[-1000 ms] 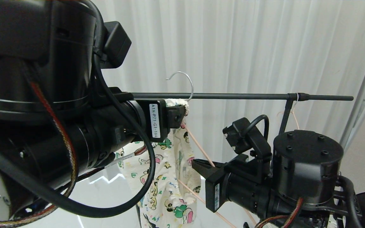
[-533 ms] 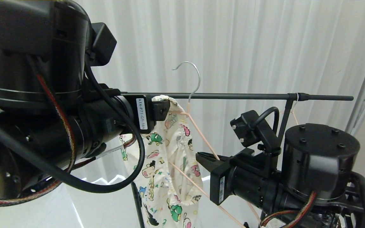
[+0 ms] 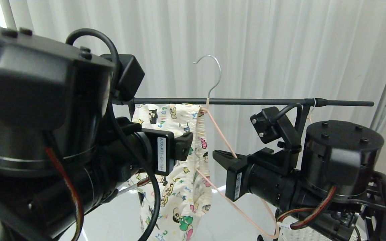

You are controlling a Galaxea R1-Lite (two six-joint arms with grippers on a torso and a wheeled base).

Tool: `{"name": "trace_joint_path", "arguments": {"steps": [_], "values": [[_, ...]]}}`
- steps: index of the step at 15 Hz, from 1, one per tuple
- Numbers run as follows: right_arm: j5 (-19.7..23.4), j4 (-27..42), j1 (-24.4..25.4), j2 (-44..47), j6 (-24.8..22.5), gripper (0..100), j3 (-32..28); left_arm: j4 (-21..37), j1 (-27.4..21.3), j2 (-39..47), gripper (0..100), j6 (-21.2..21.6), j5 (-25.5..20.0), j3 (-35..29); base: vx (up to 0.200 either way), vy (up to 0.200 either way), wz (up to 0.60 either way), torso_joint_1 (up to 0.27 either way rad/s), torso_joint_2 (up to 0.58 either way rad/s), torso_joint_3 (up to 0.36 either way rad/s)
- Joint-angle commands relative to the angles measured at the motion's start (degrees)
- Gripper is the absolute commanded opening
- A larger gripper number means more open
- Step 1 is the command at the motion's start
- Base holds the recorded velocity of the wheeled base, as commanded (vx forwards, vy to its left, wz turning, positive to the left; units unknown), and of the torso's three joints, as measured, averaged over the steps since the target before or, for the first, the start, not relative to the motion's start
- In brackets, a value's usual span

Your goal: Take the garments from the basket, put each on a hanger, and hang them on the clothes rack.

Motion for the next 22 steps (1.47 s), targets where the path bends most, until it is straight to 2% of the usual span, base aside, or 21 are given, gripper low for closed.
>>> {"name": "trace_joint_path", "arguments": {"steps": [1,3,5,6,8,11,14,16,17,21,22], "values": [[0.0,-0.1,-1.7,-0.7,-0.7,0,0.0,0.0,-1.5,-3.1,100,0.0,0.0,3.6,0.0,0.0,0.0,0.0,0.0,0.0],[0.1,-0.1,-2.5,-1.5,-1.3,0,0.5,0.0,-1.8,-6.8,100,0.2,0.0,8.7,0.0,0.0,0.0,0.0,0.0,0.0],[0.2,0.0,-2.5,-2.5,-2.6,0,3.3,0.0,-0.6,-12.6,100,3.0,-0.3,15.2,0.0,0.0,0.0,0.0,0.0,0.0],[0.4,-0.1,-2.5,-2.9,-3.0,0,4.2,0.0,0.0,-13.8,100,3.9,-0.6,16.3,0.0,0.0,0.0,0.0,0.0,0.0],[4.8,-0.1,-2.5,-7.6,-4.7,0,10.6,0.0,2.5,-21.8,100,9.6,-8.9,21.2,0.0,0.0,0.0,0.0,0.0,0.0],[8.7,-0.1,-1.3,-12.7,-8.4,0,17.1,0.0,3.6,-28.4,100,17.6,-18.5,25.9,0.0,0.0,0.0,0.0,0.0,0.0],[8.7,-0.7,3.0,-15.2,-8.8,0,19.7,-1.5,3.6,-28.6,100,18.9,-24.9,25.5,0.0,0.0,0.0,0.0,0.0,0.0],[8.6,-3.1,7.3,-16.1,-10.3,0,24.1,-4.0,3.6,-28.1,100,20.4,-32.6,26.5,0.0,0.0,0.0,0.0,0.0,0.0],[8.6,-4.4,8.3,-16.2,-10.5,0,25.7,-4.0,3.7,-27.8,100,21.4,-35.0,27.4,0.0,0.0,0.0,0.0,0.0,0.0],[8.7,-8.6,9.9,-15.9,-13.1,0,31.5,-6.2,4.0,-27.1,100,22.3,-39.4,30.9,0.0,0.0,0.0,0.0,0.0,0.0],[8.7,-8.7,10.8,-16.0,-13.4,0,32.0,-7.4,4.0,-27.1,100,24.1,-41.9,32.0,0.0,0.0,0.0,0.0,0.0,0.0]]}}
